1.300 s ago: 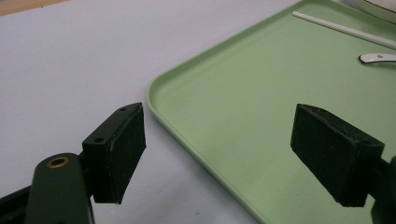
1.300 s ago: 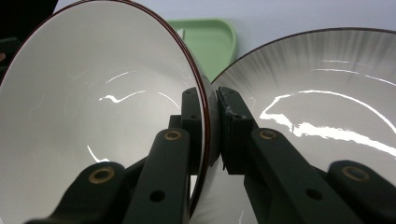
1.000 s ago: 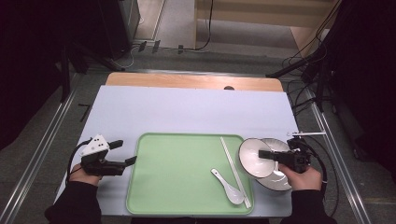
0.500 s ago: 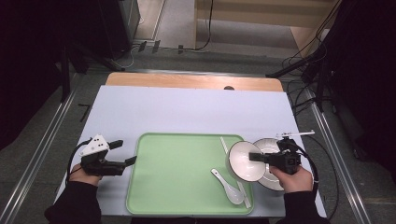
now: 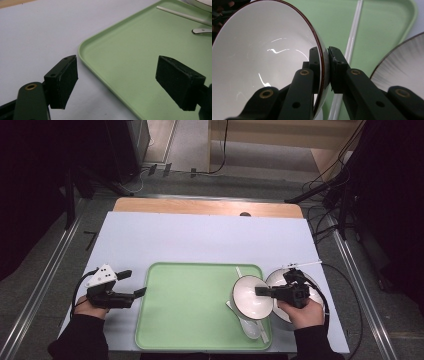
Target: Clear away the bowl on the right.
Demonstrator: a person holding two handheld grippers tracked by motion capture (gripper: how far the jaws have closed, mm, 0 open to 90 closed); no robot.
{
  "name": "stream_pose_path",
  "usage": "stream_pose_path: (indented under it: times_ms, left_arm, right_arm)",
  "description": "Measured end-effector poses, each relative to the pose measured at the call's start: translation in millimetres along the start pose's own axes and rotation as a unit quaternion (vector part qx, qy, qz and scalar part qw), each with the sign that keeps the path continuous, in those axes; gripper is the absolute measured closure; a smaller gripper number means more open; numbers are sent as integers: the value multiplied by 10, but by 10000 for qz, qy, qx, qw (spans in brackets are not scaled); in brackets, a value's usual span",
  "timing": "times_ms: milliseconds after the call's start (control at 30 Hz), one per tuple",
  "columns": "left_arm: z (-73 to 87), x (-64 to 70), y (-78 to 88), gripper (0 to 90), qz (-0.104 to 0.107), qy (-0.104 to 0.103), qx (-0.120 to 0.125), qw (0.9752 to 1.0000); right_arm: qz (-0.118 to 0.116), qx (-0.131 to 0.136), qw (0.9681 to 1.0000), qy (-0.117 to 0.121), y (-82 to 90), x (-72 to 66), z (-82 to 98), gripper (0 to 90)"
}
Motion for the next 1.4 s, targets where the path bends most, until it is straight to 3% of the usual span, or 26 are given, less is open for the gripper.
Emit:
stream_pose_path:
  times_ms: [700, 1100, 1400]
  left_arm:
    - [7, 8, 22, 180, -21, -10, 6, 10000]
    - [20, 9, 55, 181, -44, 12, 14, 10000]
    - [18, 17, 58, 180, -44, 4, 30, 10000]
  right_arm:
    - [-141, -460, 9979, 422, -424, -368, 78, 828]
    - [-165, -865, 9939, 665, -785, -569, 171, 828]
    - [-51, -1035, 9914, 804, -924, -611, 232, 828]
Point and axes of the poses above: each handheld gripper's, and its own axes: y roughly backward along the jaws, z roughly out of its underside, x roughly to its right, the point moved 5 cm from there along -y, roughly forward along the jaws, and after that the axes turned 15 degrees about -y, right-handed, at the moved point
